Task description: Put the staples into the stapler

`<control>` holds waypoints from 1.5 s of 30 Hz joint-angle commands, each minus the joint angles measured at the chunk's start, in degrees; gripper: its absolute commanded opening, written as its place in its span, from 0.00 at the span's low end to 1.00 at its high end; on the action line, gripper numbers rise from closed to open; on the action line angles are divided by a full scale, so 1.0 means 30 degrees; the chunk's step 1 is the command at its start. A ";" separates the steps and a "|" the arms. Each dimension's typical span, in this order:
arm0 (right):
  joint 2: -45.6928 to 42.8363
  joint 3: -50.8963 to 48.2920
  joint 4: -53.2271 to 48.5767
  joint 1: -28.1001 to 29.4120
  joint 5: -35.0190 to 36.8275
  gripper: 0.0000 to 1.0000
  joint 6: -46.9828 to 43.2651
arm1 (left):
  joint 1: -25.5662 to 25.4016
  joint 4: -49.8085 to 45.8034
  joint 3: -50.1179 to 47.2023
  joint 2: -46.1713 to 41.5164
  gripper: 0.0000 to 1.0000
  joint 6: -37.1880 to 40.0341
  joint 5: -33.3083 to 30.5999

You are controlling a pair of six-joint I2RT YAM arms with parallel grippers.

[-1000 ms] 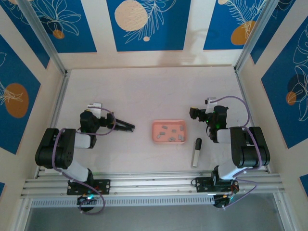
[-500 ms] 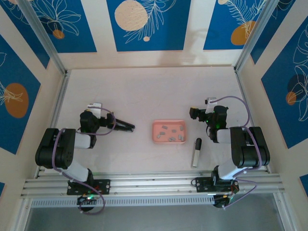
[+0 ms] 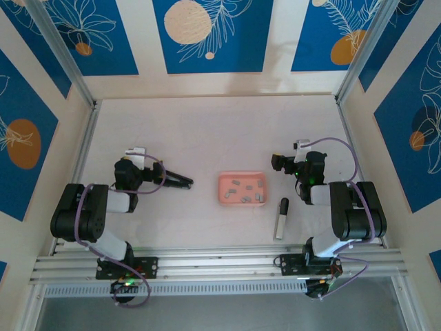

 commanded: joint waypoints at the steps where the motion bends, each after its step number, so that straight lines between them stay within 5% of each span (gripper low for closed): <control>1: -0.0222 0.0184 -0.0015 -0.0012 0.0332 0.99 -0.0343 | 0.0080 0.0101 0.0353 -0.0123 1.00 0.0176 0.0381; 7: -0.0222 0.0202 -0.0004 -0.0020 0.0325 0.99 -0.0343 | 0.0080 0.0137 0.0369 -0.0152 1.00 0.0145 0.0402; 14: -0.0222 0.0184 0.0007 -0.0030 0.0336 0.99 -0.0347 | 0.0081 0.1562 -0.0430 -0.0205 1.00 -0.0879 -0.2387; 31: -0.0213 0.0213 -0.0049 -0.0012 0.0303 0.99 -0.0343 | 0.0095 0.0884 -0.0063 -0.0268 1.00 -0.0469 -0.1190; 42: -0.0299 0.0145 0.0103 -0.0041 0.0285 0.99 -0.0300 | -0.0151 -0.8302 0.3058 -0.5352 0.95 -0.1223 -0.0480; 45: -0.1859 0.1799 -0.4103 -0.0013 0.0560 0.99 -0.0072 | -0.0482 -1.0779 0.4221 -0.6395 0.92 -0.2467 0.0662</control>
